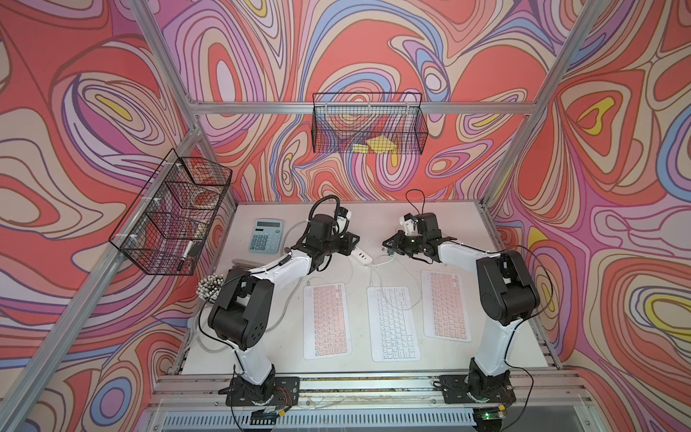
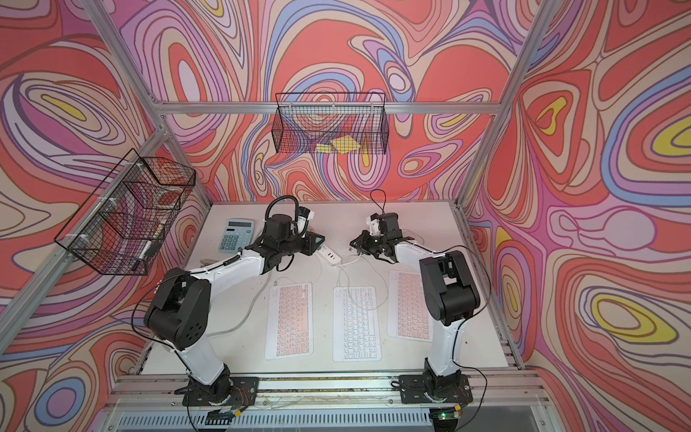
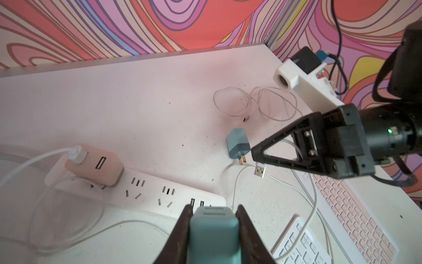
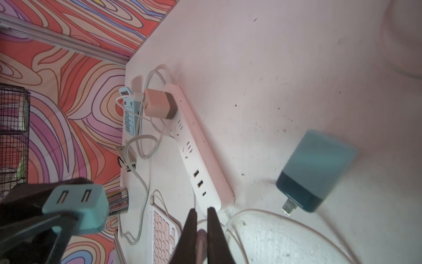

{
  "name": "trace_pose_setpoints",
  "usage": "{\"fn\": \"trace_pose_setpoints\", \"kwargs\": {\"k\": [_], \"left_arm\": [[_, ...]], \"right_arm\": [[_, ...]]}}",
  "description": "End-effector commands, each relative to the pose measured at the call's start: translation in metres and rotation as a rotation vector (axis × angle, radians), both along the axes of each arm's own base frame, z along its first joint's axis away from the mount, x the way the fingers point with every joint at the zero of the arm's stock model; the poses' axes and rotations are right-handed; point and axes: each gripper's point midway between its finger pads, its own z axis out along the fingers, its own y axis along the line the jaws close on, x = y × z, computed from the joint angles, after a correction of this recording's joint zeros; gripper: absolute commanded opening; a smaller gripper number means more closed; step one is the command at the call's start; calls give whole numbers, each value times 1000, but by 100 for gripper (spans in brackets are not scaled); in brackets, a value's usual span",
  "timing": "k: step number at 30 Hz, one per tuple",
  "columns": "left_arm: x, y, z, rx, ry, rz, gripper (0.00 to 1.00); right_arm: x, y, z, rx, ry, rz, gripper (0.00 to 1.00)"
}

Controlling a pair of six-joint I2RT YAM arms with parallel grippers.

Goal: Unplug the wireless keyboard
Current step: Place the plug at the center of the board.

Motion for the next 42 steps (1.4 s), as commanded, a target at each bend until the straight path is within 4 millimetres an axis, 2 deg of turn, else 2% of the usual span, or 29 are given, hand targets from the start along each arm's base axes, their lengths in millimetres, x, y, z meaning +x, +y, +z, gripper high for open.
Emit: {"fn": "trace_pose_setpoints", "kwargs": {"k": [1,9,15,22,28,33,41,42], "left_arm": [[9,-4,-11,-15,83,14,0],[33,-16,-33,-46,161,85,0],[47,-42,-50,-35,187,91,0],[65,-72,-72,-13,241,113,0],[70,-84,-97,62,264,157,0],[71,-83,-118,116,300,195,0],[76,-86,-128,164,308,202,0],[76,-88,-127,178,299,198,5]], "right_arm": [[-19,1,-3,-51,-18,61,5],[-44,-5,-24,-114,-4,70,6],[-61,0,-38,-114,15,88,6],[-74,-4,-49,-124,32,83,6],[-75,-5,-53,-125,32,80,6],[-76,-6,-54,-129,27,80,7],[-77,-6,-58,-131,31,86,9],[-77,-6,-59,-136,33,85,10]]}}
